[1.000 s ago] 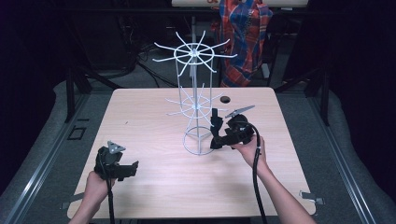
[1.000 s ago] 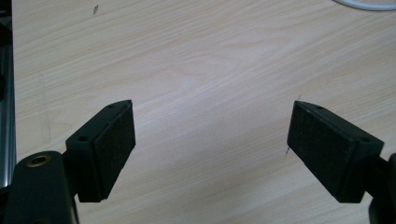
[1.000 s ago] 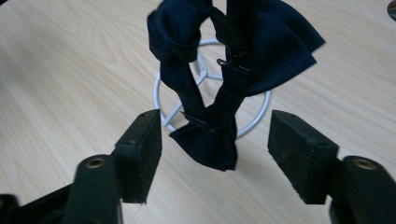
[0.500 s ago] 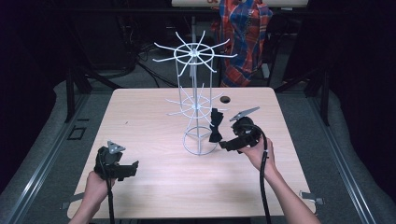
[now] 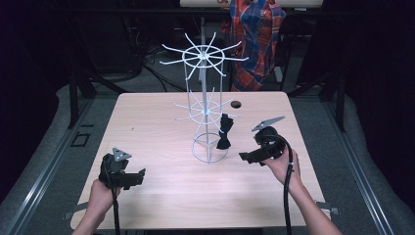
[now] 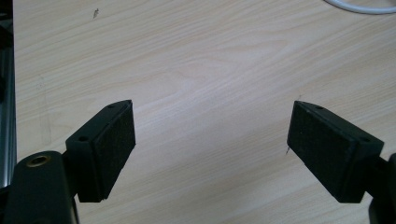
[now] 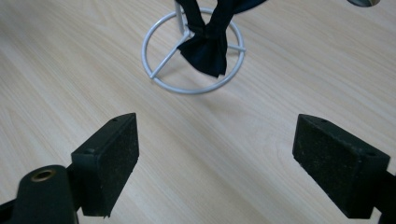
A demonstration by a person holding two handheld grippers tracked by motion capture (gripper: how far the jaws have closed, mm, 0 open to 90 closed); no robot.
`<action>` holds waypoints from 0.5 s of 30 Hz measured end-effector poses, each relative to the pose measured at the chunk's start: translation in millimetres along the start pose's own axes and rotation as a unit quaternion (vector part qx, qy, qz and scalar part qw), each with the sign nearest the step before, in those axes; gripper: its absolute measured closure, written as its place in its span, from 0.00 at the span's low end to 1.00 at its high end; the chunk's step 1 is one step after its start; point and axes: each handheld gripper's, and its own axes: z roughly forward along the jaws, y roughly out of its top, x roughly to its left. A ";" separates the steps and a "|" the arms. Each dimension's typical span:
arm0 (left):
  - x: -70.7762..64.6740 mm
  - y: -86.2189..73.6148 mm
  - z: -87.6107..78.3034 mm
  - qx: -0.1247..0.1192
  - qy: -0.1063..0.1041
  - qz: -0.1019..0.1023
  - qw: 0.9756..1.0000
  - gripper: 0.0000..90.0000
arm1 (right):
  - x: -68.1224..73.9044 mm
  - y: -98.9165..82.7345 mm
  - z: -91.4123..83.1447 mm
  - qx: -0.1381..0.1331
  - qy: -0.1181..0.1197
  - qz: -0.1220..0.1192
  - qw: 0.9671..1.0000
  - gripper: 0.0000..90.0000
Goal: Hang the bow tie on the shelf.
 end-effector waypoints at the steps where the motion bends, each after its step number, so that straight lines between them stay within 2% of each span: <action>1: 0.0 0.0 -0.1 0.000 0.000 0.000 1.000 0.17 | -0.4 -1.9 -0.8 0.003 -0.001 -0.002 1.000 0.16; 10: -0.7 0.0 -1.0 -0.002 0.000 0.001 1.000 0.17 | 3.0 -25.2 -3.4 0.025 -0.006 0.003 1.000 0.16; 15: -1.6 0.4 -0.3 -0.004 0.000 -0.001 1.000 0.17 | 4.8 -40.7 -4.0 0.051 -0.010 0.002 0.999 0.16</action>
